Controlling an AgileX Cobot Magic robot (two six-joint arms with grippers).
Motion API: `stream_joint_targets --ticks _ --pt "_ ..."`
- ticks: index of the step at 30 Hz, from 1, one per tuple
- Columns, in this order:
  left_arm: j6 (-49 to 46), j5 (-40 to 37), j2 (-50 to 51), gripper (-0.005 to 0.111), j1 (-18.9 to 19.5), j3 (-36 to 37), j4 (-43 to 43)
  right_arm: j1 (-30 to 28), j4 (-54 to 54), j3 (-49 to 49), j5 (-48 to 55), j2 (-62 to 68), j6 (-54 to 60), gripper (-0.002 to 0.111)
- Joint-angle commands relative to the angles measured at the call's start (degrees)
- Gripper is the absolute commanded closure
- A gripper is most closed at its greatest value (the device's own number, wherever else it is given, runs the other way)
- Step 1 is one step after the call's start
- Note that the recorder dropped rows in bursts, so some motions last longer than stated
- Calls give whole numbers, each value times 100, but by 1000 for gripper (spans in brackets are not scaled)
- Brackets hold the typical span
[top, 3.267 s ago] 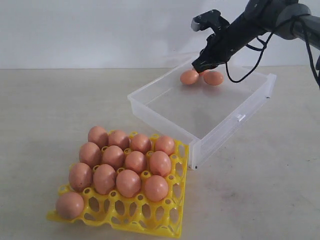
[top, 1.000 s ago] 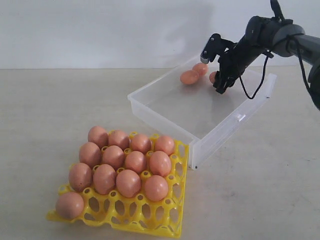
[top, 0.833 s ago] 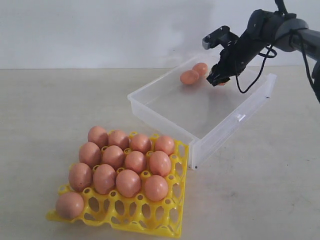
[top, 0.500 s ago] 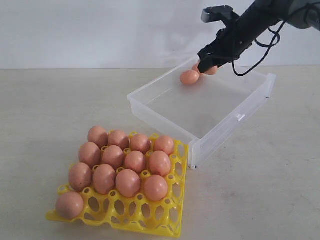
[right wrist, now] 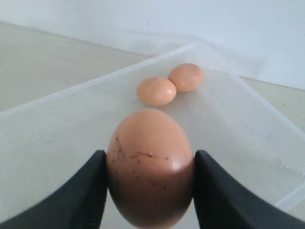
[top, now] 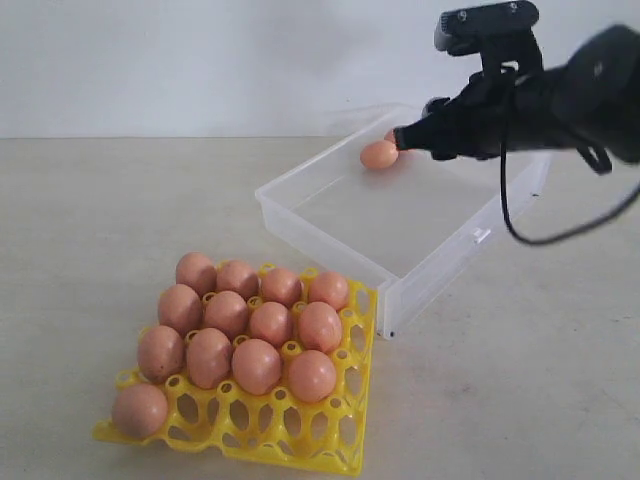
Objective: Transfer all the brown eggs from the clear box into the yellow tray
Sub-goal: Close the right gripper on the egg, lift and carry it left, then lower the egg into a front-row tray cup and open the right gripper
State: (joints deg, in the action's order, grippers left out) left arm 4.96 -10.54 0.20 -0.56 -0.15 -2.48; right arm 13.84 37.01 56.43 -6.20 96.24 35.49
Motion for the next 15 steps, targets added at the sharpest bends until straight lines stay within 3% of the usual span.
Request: stream_joint_targets --ticks 1,5,9,12,15 --pt "-3 26 -20 103 32 15 5 1202 -216 -1578 -1863 -767 -1262 109" --pt "-3 26 -20 103 32 15 5 2037 -2412 -1915 -2018 -642 -3687 109" --pt "-3 26 -20 103 32 15 5 2273 -5881 -1915 -3844 -225 -6599 109" --pt "-3 26 -20 103 32 15 5 2273 -6565 -1915 -4680 123 -7464 109" --pt "-3 26 -20 103 32 15 5 2273 -7071 -1915 -4876 424 -7580 109"
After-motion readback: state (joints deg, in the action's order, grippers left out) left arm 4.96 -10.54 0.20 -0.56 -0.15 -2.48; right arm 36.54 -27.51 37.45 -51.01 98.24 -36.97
